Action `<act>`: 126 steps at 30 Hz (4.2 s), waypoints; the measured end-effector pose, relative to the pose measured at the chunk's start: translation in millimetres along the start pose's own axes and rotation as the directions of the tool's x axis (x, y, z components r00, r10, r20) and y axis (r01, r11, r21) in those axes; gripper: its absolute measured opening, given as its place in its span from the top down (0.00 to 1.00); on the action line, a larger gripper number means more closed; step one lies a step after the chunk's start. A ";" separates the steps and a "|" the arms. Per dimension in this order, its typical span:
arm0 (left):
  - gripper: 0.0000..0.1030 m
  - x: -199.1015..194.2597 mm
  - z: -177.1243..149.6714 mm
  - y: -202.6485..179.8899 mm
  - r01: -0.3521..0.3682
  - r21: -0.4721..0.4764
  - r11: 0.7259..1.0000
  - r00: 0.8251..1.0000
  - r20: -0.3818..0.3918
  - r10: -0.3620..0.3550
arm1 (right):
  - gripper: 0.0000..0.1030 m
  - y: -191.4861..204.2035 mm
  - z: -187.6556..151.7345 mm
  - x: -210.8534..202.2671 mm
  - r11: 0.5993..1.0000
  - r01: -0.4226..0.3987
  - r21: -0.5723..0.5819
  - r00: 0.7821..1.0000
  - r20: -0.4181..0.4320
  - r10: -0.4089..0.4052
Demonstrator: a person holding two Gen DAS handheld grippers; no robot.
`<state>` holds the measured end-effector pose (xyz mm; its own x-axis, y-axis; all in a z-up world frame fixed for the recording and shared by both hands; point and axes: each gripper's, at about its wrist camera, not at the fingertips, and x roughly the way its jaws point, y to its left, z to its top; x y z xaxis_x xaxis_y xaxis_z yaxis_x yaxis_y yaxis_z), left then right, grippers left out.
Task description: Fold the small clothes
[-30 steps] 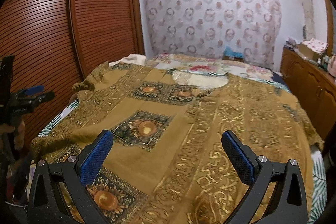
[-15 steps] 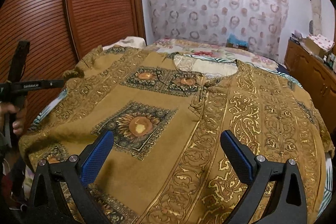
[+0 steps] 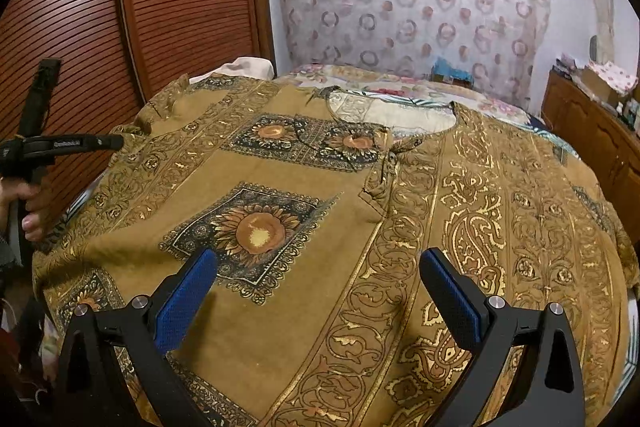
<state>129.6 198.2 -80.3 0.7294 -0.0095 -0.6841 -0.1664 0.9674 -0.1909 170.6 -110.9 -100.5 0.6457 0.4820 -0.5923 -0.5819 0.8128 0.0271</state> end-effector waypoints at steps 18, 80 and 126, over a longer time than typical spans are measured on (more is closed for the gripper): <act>0.65 -46.1 0.0 -61.7 0.148 0.213 0.966 0.988 0.012 -0.153 | 0.02 -3.1 1.0 2.1 1.000 0.004 0.017 1.000 -0.012 -0.004; 0.51 -28.6 64.8 -131.3 0.166 0.379 0.911 0.978 0.057 -0.202 | 0.02 -12.3 24.2 -17.5 0.996 -0.068 0.049 0.996 0.058 0.065; 0.15 56.0 -15.8 -92.5 0.110 0.335 0.936 0.984 -0.170 -0.055 | 0.20 -200.9 -21.2 -94.2 0.940 0.253 0.230 0.965 -0.125 -0.229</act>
<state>175.3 104.2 -112.0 0.6143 -0.1056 -0.7820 0.1467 0.9890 -0.0183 216.1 -326.5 -67.2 0.6948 0.2385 -0.6785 -0.2703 0.9608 0.0610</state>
